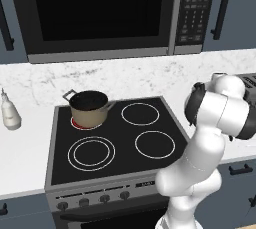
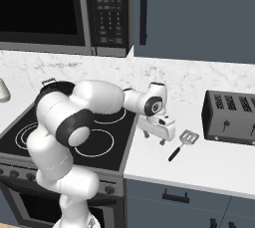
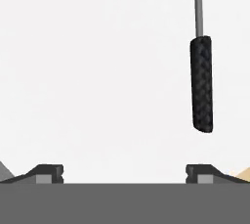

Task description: Put the avocado and mushroom in the pot. Retrieve the spatula and lightly stir the vegetables in the pot.

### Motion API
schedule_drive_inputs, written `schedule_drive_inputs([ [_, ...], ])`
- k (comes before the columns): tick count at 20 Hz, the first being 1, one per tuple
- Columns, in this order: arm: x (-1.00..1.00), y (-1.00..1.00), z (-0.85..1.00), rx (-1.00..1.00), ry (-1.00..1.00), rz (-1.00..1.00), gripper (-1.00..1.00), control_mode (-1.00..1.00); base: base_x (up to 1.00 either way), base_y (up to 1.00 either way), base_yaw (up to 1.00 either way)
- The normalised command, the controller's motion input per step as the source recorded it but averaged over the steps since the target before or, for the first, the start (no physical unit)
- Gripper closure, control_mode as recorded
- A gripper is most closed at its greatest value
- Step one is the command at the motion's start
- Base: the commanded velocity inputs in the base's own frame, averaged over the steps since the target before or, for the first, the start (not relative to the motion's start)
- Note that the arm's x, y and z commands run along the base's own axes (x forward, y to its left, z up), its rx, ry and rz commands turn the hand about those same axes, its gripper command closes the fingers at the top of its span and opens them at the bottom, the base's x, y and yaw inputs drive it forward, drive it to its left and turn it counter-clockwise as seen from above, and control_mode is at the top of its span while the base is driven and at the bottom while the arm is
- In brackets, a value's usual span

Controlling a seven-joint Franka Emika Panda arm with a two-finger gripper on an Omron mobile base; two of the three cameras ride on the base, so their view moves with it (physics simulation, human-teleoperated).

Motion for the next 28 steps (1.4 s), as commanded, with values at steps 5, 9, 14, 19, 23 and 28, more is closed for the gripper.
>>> schedule_drive_inputs([
  [5,0.48,-0.26,-0.16,0.00,0.00,0.00,-1.00,-1.00,0.00,0.00,0.00],
  [9,0.50,-0.19,-0.18,0.00,0.00,0.00,-1.00,-1.00,0.00,0.00,0.00],
  [14,0.36,-0.23,-0.25,0.00,0.00,0.00,-1.00,-1.00,0.00,0.00,0.00],
  [19,0.36,-0.16,-0.22,0.00,0.00,0.00,-1.00,-1.00,0.00,0.00,0.00],
  [23,0.33,-0.04,-0.15,0.00,0.00,0.00,-1.00,-1.00,0.00,0.00,0.00],
  [28,0.26,-0.04,-0.18,0.00,0.00,0.00,-1.00,-1.00,0.00,0.00,0.00],
])
